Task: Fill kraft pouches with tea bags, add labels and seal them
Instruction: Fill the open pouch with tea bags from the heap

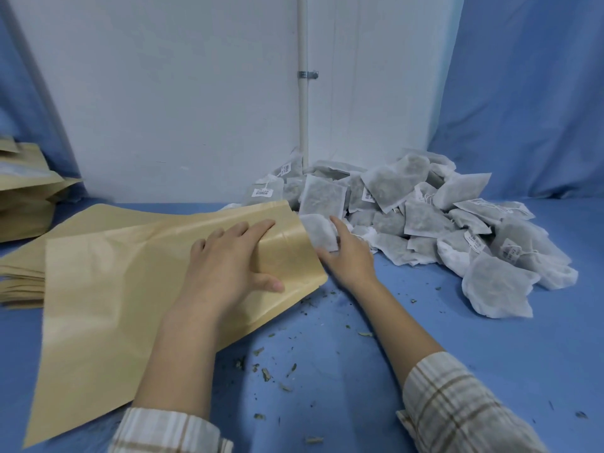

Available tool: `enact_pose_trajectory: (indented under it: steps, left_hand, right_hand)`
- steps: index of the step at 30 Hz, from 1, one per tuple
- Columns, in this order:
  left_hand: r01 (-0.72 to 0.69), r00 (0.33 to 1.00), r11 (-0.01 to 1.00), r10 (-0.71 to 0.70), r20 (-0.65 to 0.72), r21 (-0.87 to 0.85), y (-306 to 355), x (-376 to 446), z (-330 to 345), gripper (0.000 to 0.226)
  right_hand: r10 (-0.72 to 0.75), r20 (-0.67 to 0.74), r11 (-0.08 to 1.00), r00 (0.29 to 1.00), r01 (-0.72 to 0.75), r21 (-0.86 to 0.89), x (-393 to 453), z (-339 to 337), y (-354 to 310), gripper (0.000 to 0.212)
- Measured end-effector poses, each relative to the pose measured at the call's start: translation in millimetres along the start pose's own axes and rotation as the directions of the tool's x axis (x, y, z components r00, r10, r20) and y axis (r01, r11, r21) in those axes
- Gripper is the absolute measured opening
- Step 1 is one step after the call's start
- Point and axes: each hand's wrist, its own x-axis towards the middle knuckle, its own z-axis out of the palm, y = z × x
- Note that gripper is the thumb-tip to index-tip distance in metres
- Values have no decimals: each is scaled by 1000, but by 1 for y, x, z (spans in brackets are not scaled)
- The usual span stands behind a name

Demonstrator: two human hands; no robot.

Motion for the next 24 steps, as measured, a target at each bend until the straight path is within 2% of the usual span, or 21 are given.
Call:
enact_pose_trajectory:
  steps: [3,5,7,8,9,11,13,16,18,19,22,24]
  left_hand:
    - [5,1000,1000,-5,2,-5,-1,1,2,92]
    - [10,1000,1000,-10,2,-20,-2,1,2,93]
    - [13,1000,999,-13,-2,-32,-3,1,1,93]
    - [16,1000,999,-16,-11,-39,-3,1,0,93]
    - [19,1000,999,-20,-23,-45,-2,1,-1,93]
    - [4,999,999,-6,-53,-42,3,-1,-4,91]
    - [-67,994,998,66,-82,-8,11,-5,-8,90]
    - [-211,974,977,208,-87,-28,27,-17,-17,90]
    - [-287,956,957,284,-66,-45,35,-29,-27,91]
    - [-321,946,947,319,-52,-28,37,-36,-33,91]
    - [-364,931,930,364,13,42,30,-55,-54,92]
    - [-368,930,921,363,63,123,16,-71,-71,94]
  right_hand:
    - [-4,-116,993,993,18,118,0,1,0,43]
    - [105,-178,939,978,-39,341,-1,-11,3,34]
    - [206,-110,729,972,-77,680,-1,-33,4,25]
    - [201,-69,614,977,-71,786,-2,-47,5,21]
    - [170,-47,558,984,-57,828,-3,-60,5,19]
    - [86,-24,570,996,-30,821,-11,-80,5,21]
    - [-43,55,617,998,-16,787,-25,-92,-5,19]
    - [-174,214,766,961,-4,642,-50,-97,-30,16]
    - [-223,270,870,937,66,488,-65,-98,-52,14]
    - [-219,280,898,935,81,433,-72,-96,-63,16]
    - [-142,416,890,898,-68,450,-94,-88,-96,35]
    - [-115,503,956,857,-43,290,-105,-78,-118,45]
